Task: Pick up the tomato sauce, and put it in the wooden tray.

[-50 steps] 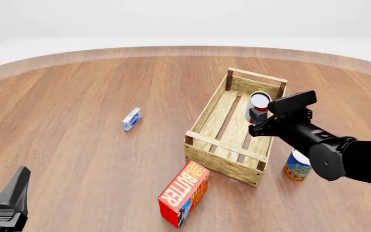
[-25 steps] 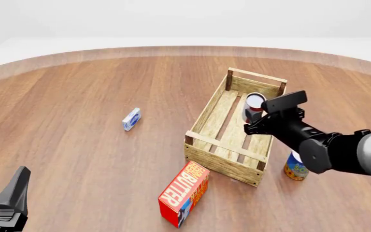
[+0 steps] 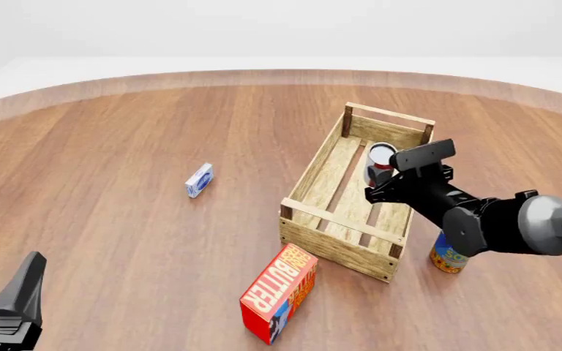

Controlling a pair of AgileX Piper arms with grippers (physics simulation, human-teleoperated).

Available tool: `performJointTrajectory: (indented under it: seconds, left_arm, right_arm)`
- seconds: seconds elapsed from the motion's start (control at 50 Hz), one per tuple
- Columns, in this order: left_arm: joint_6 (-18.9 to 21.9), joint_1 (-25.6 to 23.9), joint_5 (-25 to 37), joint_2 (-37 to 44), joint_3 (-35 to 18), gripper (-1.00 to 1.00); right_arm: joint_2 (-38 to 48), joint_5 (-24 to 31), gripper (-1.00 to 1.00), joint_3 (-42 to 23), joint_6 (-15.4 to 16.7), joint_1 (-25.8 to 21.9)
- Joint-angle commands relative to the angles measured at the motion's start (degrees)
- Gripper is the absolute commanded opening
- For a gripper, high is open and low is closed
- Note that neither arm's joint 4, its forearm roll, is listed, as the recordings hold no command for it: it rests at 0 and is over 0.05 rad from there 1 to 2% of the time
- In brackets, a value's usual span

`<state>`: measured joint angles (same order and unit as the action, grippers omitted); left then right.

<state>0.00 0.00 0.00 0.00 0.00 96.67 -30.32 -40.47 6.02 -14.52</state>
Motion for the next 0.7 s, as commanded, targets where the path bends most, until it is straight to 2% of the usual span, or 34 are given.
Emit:
performJointTrajectory:
  seconds: [0.02,0.7]
  left_arm:
    - [0.0,0.0,0.0,0.0,0.0,1.00]
    - [0.0,0.0,0.0,0.0,0.0,1.00]
  right_arm:
    - [2.1,-1.0,-1.00,-1.2,-0.9,0.6]
    - [7.5,-2.5,-1.00,-4.3,-1.0,0.6]
